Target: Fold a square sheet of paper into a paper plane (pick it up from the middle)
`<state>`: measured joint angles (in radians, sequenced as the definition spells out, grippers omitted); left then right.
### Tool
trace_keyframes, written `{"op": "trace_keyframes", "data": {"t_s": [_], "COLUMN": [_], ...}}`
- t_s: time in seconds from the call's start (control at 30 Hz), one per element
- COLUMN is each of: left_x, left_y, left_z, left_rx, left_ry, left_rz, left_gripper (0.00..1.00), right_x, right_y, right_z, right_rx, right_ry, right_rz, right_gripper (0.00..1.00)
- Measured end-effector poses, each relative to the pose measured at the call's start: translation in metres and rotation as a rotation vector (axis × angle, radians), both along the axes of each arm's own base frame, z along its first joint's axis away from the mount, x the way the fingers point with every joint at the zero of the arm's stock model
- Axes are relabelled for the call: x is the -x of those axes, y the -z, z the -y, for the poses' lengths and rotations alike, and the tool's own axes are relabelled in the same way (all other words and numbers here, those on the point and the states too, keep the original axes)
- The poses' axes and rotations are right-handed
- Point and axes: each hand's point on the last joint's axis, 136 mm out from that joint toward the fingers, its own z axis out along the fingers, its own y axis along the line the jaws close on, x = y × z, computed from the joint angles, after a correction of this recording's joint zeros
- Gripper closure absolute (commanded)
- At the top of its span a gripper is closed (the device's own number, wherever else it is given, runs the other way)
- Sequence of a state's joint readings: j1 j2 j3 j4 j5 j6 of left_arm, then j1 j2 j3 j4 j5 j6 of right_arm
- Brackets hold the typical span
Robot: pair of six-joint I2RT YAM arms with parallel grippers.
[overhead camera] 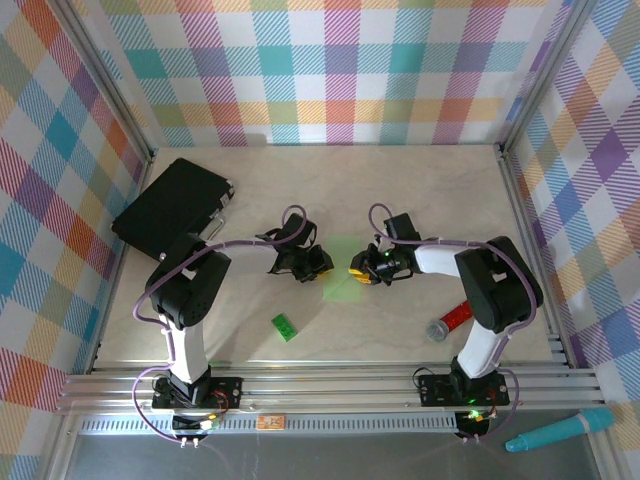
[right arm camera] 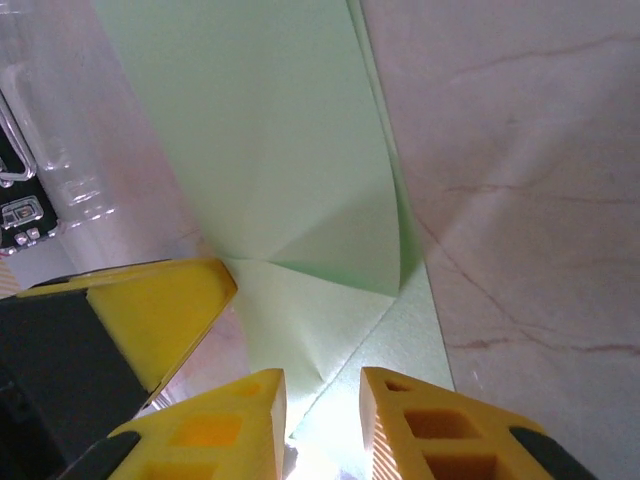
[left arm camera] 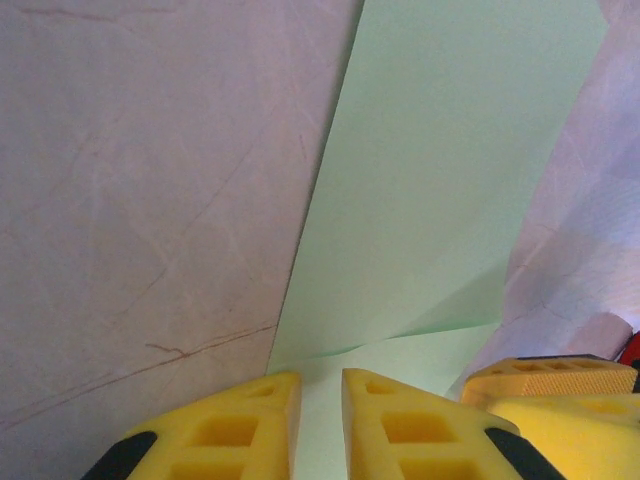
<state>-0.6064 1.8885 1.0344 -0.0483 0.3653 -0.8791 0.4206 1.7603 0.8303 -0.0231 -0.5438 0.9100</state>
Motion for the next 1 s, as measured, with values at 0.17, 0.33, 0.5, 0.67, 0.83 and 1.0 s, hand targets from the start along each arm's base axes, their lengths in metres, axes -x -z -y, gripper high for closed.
{"op": "trace_keyframes", "data": {"t_s": [0.17,0.33,0.5,0.67,0.83,1.0], "left_x": [0.000,0.000,0.000,0.000,0.000,0.000], "left_y": [0.000,0.001,0.001,0.001,0.000,0.000], "left_z": [0.000,0.000,0.000,0.000,0.000,0.000], "left_rx": [0.001,0.001,0.002,0.002,0.002,0.003], "left_ry": [0.000,-0.002,-0.003,-0.003,-0.003,-0.002], "left_rz": [0.000,-0.002,-0.002,-0.003,-0.002,-0.002], "left_gripper": [0.80,0.80,0.80,0.80,0.80,0.80], "right_x": [-0.002,-0.004,-0.005,-0.007,-0.009,-0.005], "right_y": [0.006,0.006,0.006,0.003,-0.002,-0.002], "right_z": [0.001,0.001,-0.002,-0.009,-0.015,-0.019], "right_rx": [0.017,0.020,0.006,-0.027,-0.054,-0.061], "right_ry": [0.010,0.011,0.002,-0.015,-0.029,-0.046], "right_rz": [-0.007,-0.006,-0.004,0.016,0.043,0.047], "right_gripper": [0.74,0.75,0.76,0.77,0.78,0.82]}}
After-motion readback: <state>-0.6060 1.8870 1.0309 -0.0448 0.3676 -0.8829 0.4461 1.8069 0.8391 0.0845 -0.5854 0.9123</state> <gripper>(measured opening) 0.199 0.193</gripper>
